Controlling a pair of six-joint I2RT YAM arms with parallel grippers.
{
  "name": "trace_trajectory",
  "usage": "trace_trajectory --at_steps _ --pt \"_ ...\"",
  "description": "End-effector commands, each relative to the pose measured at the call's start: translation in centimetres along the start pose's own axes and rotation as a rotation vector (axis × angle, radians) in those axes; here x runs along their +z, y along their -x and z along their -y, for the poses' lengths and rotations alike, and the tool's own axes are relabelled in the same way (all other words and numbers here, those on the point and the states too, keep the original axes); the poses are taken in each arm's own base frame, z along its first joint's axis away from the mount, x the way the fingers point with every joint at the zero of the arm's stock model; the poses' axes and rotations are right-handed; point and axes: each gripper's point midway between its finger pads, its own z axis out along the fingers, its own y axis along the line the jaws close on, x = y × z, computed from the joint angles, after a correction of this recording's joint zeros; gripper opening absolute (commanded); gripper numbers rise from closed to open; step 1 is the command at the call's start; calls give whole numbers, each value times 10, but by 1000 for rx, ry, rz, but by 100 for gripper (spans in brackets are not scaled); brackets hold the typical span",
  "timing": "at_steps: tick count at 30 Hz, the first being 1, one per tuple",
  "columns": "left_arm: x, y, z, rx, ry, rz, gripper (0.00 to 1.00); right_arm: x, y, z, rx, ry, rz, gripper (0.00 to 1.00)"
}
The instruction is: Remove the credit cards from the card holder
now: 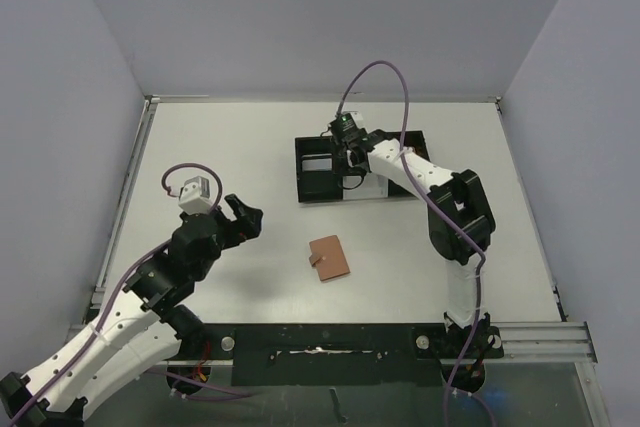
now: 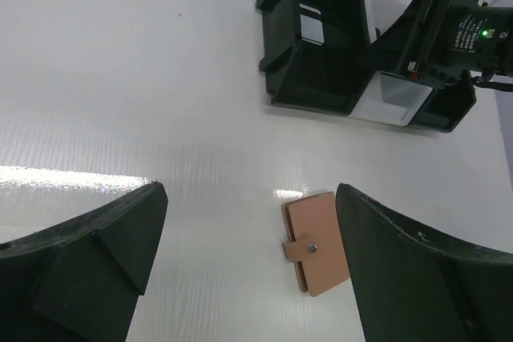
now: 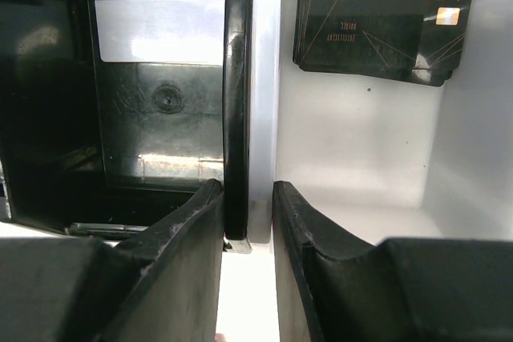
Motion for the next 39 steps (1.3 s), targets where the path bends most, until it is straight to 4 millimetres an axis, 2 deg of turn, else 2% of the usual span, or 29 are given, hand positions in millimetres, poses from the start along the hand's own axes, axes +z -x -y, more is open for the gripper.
trace_trajectory --at_steps 1,9,11,15,22,25,28,32,36,39 --pt "8 2 8 -23 -26 20 86 -24 10 -35 67 66 65 20" --pt "16 -14 17 -24 -77 -27 86 -30 4 -63 108 95 76 20" --pt "17 -17 16 -57 -64 -40 90 -30 4 -70 110 106 82 21" --pt "18 -23 20 -74 -77 -71 96 -31 6 -69 127 63 92 22" --pt "25 -42 22 -26 -72 -164 97 -42 10 -84 159 110 118 24" --pt "29 -49 25 -15 -80 -197 97 -51 19 -90 157 144 140 29" --pt "30 -52 28 -17 -95 -207 97 -63 24 -84 136 140 158 36" --pt "33 -57 29 -22 -107 -218 97 -88 29 -86 93 236 198 51" --pt "35 -63 30 -31 -106 -241 97 -107 9 -84 63 296 192 54" --pt "38 -69 30 -28 -103 -269 97 -105 -28 -71 77 304 136 53"
